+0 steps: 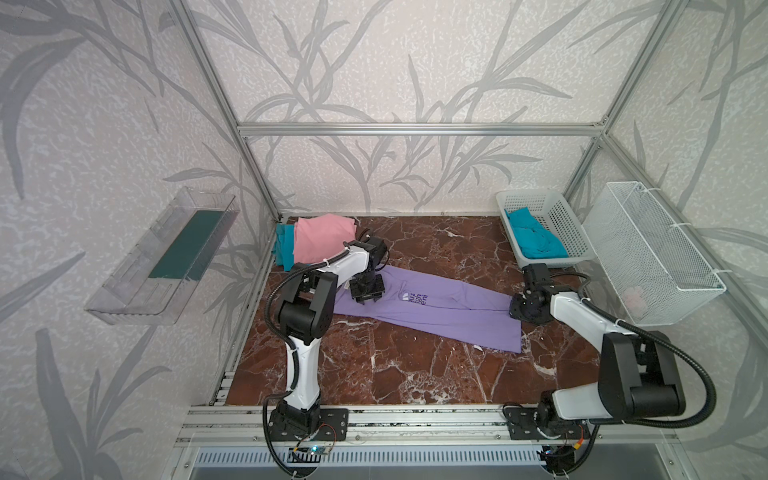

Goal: Fold and stack the t-shirts

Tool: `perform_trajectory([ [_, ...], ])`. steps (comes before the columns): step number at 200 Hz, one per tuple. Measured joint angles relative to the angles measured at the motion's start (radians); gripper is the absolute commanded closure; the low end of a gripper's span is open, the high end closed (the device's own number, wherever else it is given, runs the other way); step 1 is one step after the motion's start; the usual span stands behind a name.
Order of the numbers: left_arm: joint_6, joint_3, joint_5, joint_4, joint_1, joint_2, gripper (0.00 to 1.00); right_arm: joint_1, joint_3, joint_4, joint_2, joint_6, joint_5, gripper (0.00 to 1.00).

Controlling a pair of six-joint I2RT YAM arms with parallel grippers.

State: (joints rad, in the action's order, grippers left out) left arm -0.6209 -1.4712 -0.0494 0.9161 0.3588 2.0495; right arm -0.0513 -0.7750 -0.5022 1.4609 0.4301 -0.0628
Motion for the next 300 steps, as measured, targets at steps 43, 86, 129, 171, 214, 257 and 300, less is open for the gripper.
perform_trajectory([
  [43, 0.000, 0.000, 0.000, 0.000, 0.000, 0.000, 0.61, 0.001, -0.021, 0.009, 0.041, -0.011, 0.012, 0.95],
  [86, 0.000, 0.000, 0.000, 0.000, 0.000, 0.000, 0.61, 0.001, -0.027, 0.011, 0.033, -0.012, 0.043, 1.00],
  [129, 0.000, 0.000, 0.000, 0.000, 0.000, 0.000, 0.61, 0.001, -0.011, -0.025, -0.112, -0.003, 0.096, 1.00],
  [171, 0.000, 0.000, 0.000, 0.000, 0.000, 0.000, 0.61, 0.001, 0.023, -0.118, -0.341, 0.023, 0.172, 1.00],
  [214, 0.001, 0.000, 0.000, 0.000, 0.000, 0.000, 0.61, 0.001, 0.102, -0.226, -0.484, 0.063, 0.245, 1.00],
  [257, 0.001, 0.001, 0.000, -0.001, 0.000, 0.000, 0.61, 0.001, 0.124, -0.296, -0.582, 0.105, 0.292, 1.00],
  [300, 0.002, 0.003, 0.000, -0.002, 0.000, 0.000, 0.61, 0.011, 0.110, -0.306, -0.555, 0.095, 0.254, 1.00],
])
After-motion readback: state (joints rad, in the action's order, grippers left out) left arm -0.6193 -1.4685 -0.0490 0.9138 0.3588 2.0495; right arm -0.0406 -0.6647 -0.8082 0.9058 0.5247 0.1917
